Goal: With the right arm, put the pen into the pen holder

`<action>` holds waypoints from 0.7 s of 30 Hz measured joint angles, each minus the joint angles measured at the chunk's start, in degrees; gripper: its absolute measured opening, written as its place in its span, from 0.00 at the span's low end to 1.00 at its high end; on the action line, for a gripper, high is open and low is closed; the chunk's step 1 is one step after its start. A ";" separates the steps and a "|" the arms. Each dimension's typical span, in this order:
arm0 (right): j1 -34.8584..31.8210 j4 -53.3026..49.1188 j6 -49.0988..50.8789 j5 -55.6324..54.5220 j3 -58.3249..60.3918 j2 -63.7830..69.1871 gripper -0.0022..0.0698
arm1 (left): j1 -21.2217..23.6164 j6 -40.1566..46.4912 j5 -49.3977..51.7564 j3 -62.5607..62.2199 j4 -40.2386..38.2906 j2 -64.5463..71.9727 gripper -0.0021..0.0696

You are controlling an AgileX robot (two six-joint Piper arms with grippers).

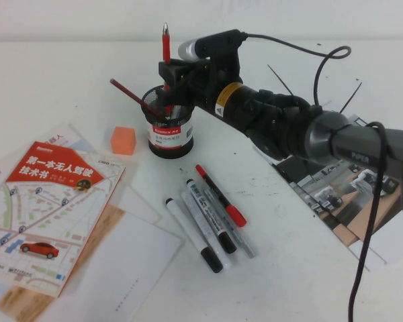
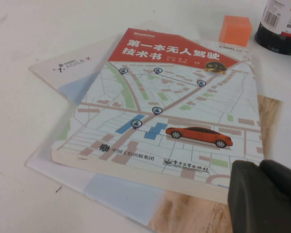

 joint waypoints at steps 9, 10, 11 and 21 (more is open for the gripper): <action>-0.38 -0.21 0.53 0.11 -0.06 1.05 0.53 | 0.00 0.00 0.00 0.00 0.00 0.00 0.03; -0.47 -0.33 0.80 0.11 -0.06 0.82 0.52 | 0.00 0.00 0.00 0.00 0.00 0.00 0.03; -0.47 -0.60 1.10 0.11 -0.06 0.52 0.50 | 0.00 0.00 0.00 0.00 0.00 0.00 0.03; -1.11 -3.72 0.83 -13.05 17.18 -16.15 0.02 | 0.00 0.00 0.00 0.00 0.00 0.00 0.03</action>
